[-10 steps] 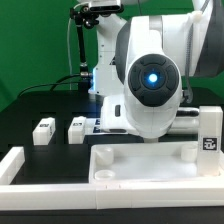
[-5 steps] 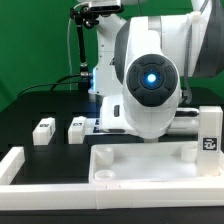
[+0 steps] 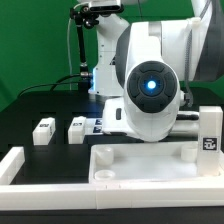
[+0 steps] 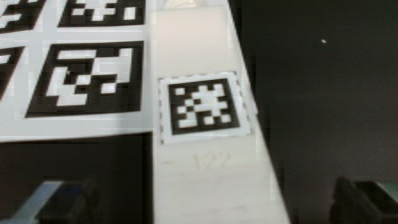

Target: Assemble desk

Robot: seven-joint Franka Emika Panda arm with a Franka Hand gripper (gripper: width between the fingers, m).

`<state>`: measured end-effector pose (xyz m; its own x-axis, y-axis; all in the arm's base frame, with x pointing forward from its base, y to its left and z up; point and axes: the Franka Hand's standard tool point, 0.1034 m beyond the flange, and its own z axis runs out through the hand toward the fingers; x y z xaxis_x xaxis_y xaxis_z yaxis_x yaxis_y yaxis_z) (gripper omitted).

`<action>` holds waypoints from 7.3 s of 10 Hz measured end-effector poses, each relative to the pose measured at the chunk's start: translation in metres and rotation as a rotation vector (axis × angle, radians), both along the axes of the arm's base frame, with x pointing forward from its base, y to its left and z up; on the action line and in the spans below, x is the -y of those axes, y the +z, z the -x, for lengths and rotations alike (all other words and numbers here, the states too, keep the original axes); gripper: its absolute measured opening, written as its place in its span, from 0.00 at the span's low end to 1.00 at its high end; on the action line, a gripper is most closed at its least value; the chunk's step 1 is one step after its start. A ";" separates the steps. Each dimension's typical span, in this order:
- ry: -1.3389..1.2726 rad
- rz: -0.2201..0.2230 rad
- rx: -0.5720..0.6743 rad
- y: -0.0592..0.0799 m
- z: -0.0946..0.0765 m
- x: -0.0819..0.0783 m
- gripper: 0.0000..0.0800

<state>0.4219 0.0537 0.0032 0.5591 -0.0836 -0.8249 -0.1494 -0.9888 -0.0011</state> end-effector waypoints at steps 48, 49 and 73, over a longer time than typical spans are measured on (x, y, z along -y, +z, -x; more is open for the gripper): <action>-0.074 0.290 1.518 0.159 -0.213 0.116 0.36; -0.086 0.290 1.516 0.156 -0.214 0.117 0.36; -0.029 0.303 1.539 0.114 -0.206 0.097 0.36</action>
Offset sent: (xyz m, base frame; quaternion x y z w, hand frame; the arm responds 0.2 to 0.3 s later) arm 0.0000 0.0000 0.0000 0.0000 0.0000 0.0000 1.0000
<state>0.6279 -0.0430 0.1174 0.8105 -0.1594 0.5636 -0.2103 -0.9773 0.0261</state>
